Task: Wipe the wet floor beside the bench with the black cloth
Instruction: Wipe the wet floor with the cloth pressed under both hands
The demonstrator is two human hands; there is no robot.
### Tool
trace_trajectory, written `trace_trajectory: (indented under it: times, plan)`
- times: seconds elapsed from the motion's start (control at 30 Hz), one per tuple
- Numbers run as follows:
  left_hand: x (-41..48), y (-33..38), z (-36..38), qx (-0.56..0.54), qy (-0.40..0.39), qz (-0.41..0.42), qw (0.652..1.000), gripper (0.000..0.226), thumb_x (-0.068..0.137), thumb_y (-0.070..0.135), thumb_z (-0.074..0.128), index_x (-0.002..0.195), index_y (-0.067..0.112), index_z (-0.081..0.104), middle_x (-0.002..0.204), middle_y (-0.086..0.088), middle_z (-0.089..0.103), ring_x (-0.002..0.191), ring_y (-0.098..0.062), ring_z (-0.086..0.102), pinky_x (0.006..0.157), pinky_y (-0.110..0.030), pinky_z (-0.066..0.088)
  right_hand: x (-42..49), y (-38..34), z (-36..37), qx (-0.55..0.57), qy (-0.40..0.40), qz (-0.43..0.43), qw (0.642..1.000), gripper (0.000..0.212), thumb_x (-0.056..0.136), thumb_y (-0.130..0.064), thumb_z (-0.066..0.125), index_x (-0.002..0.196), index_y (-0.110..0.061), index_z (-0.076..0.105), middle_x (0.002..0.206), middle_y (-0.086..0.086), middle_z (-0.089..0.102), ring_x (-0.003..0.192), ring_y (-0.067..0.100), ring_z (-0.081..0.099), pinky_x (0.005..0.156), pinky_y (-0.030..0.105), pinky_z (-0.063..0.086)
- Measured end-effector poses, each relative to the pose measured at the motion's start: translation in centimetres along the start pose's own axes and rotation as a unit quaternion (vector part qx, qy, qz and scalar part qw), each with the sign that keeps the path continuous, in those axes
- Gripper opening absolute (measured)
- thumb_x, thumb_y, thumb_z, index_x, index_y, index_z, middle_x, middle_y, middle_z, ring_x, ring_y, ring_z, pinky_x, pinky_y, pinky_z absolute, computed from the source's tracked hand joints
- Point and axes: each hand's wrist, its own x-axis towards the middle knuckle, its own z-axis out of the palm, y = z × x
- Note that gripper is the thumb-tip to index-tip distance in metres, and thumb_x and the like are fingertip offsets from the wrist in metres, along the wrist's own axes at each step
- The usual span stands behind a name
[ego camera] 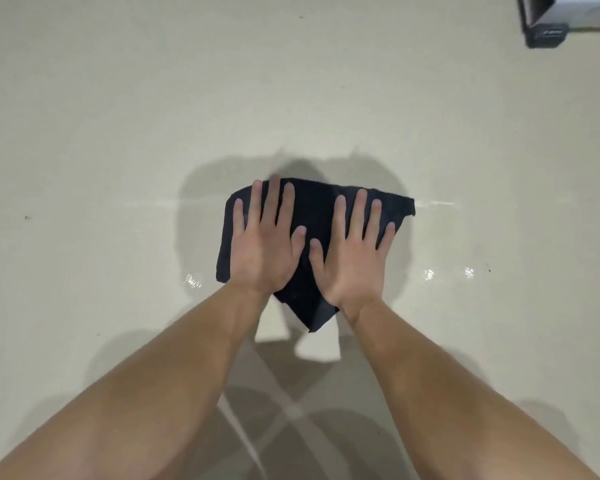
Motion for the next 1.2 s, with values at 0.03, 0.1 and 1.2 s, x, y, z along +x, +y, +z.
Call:
trace_trajectory:
  times: [0.03, 0.1, 1.2]
  plan:
    - [-0.9, 1.1, 0.3, 0.005, -0.013, 0.029, 0.999, 0.068, 0.104, 0.046, 0.020, 0.162, 0.013, 0.003, 0.171, -0.009, 0.001, 0.157, -0.032, 0.000, 0.125, -0.054, 0.007, -2.0, 0.9, 0.4, 0.004, -0.002, 0.031, 0.999, 0.081, 0.099, -0.055, 0.031, 0.163, -0.016, 0.002, 0.170, 0.016, -0.006, 0.156, 0.038, -0.007, 0.123, 0.062, 0.004]
    - [-3.3, 2.7, 1.1, 0.011, -0.036, 0.091, 0.995, 0.070, 0.104, 0.045, 0.023, 0.162, 0.013, 0.004, 0.171, -0.009, -0.002, 0.157, -0.032, 0.000, 0.125, -0.054, 0.004, -6.2, 2.4, 1.3, 0.008, -0.017, 0.087, 0.996, 0.083, 0.097, -0.055, 0.034, 0.163, -0.014, 0.003, 0.170, 0.017, -0.005, 0.156, 0.039, -0.006, 0.123, 0.063, 0.006]
    - [16.3, 34.3, 1.2, 0.032, 0.011, 0.246, 0.969, 0.066, 0.103, 0.052, 0.016, 0.162, 0.027, 0.001, 0.172, 0.000, -0.005, 0.157, -0.025, -0.005, 0.125, -0.052, 0.000, 4.7, 34.2, -6.1, 0.034, 0.073, 0.224, 0.971, 0.080, 0.096, -0.064, 0.026, 0.163, -0.028, 0.002, 0.172, 0.005, -0.003, 0.157, 0.033, -0.005, 0.125, 0.058, 0.002]
